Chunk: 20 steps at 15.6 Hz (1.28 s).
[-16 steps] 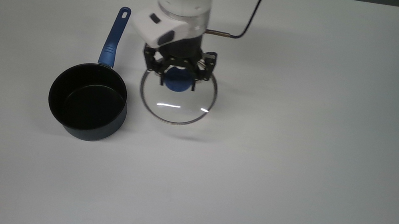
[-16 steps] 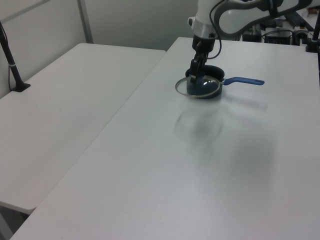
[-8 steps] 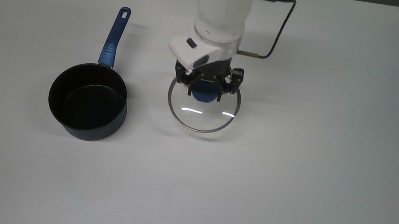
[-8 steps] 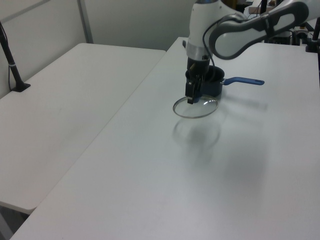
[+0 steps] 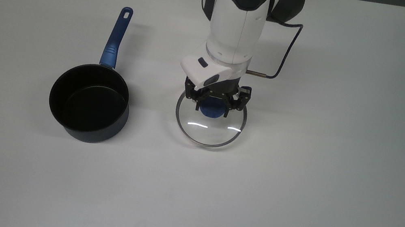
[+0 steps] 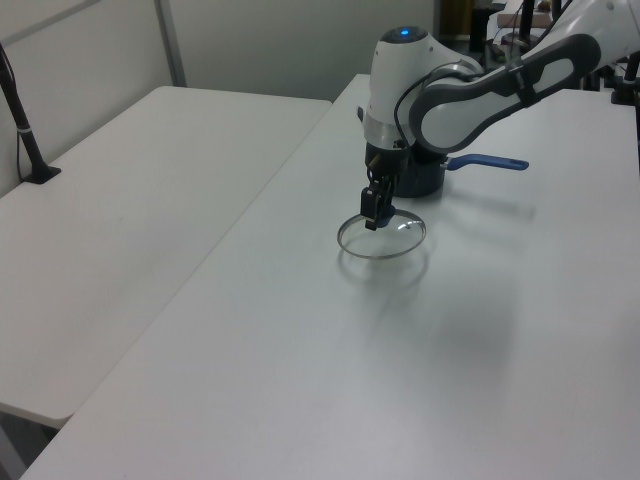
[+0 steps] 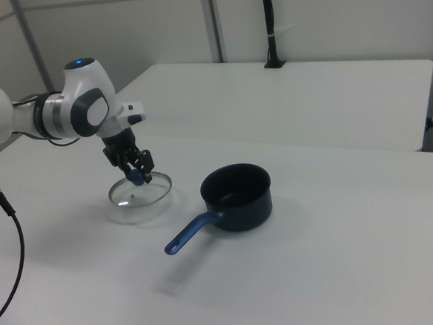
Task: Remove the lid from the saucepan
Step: 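Lower the glass lid flat onto the table beside the saucepan, then open the gripper and raise it away from the lid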
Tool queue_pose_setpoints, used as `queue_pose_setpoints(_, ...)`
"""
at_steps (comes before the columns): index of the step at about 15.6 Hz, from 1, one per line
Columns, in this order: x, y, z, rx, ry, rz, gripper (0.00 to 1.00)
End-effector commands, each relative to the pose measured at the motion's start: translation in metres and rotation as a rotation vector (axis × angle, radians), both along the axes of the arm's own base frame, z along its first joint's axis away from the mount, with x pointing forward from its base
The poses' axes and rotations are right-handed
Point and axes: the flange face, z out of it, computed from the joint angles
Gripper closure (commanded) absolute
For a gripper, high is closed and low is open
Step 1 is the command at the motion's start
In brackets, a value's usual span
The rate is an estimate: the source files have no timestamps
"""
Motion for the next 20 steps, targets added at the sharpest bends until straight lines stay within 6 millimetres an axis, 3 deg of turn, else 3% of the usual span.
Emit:
queue_pose_setpoints(1, 0.004, 0.007, -0.008, -0.016, -0.013, -0.008, 0.41)
queue_pose_setpoints(8, 0.007, 0.006, -0.029, -0.033, 0.012, -0.009, 0.41)
queue_pose_setpoints(15, 0.007, 0.007, -0.035, -0.045, 0.019, -0.003, 0.35)
queue_pose_setpoints(19, 0.007, 0.004, -0.034, -0.044, 0.02, -0.002, 0.16)
queue_pose_setpoints(20, 0.007, 0.003, -0.031, -0.04, 0.018, -0.009, 0.07)
